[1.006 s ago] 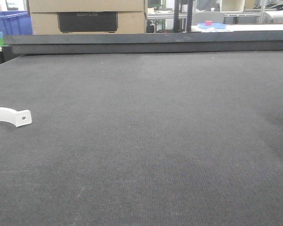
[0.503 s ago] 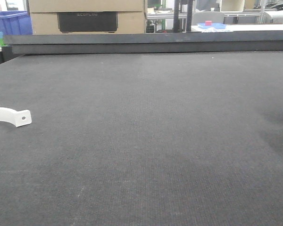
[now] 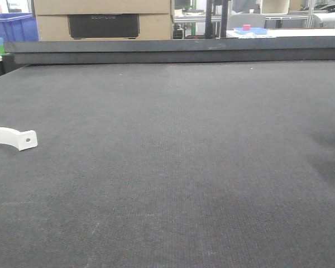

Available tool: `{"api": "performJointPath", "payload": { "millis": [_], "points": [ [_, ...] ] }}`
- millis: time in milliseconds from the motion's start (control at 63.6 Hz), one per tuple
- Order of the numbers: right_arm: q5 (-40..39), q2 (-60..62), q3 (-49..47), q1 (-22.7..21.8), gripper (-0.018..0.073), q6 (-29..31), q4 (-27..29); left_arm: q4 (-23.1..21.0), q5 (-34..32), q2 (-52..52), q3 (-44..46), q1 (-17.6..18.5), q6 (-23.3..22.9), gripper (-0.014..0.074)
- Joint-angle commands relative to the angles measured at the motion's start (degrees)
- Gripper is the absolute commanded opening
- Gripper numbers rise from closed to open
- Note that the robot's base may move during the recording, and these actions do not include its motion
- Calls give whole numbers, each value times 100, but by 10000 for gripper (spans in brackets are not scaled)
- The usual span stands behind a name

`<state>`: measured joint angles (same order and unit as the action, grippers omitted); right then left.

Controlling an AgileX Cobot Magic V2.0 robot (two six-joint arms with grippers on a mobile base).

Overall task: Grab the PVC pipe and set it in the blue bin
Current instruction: 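Close both grippers on the white clamp, one on each end, then lift the white clamp off the table with both grippers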

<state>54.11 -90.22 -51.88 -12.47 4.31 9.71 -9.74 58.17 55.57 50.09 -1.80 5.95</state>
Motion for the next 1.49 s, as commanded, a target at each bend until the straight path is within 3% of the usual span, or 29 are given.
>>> {"api": "performJointPath", "payload": {
  "millis": [0, 236, 330, 425, 550, 739, 943, 1053, 1226, 1305, 1478],
  "points": [
    [-64, -144, 10, -9, 129, 8, -55, -61, -41, 0, 28, 37, -48, -111],
    [-54, -287, 10, -9, 125, 8, -55, -61, -41, 0, 28, 37, -87, -111],
    [-24, -328, 10, -9, 33, 8, -55, -28, -65, 0, 28, 37, -421, -111],
    [48, -301, -2, -9, -162, 8, -55, 70, -113, 0, 28, 23, -1112, -111],
    [261, -174, -2, -9, -158, 8, -55, 304, -135, 36, 28, -132, -1414, -111],
    [612, 557, -2, -9, -158, 8, -55, 722, 142, 333, 143, -574, -1367, -111],
    [700, 1723, -2, -9, -161, 8, -55, 715, 413, 1183, 592, -602, -440, -111],
    [673, 2352, -2, -9, -162, 8, -55, 840, 239, 1716, 818, -602, -440, -111],
    [673, 3119, -2, -9, -162, 8, -80, 1548, -280, 2508, 905, -602, -440, -110],
    [673, 3328, -2, -9, -162, 8, -104, 1581, -460, 2769, 905, -602, -440, -75],
    [673, 3494, -2, -9, -162, 8, -118, 1581, -682, 3230, 905, -602, -440, 213]
  ]
}}
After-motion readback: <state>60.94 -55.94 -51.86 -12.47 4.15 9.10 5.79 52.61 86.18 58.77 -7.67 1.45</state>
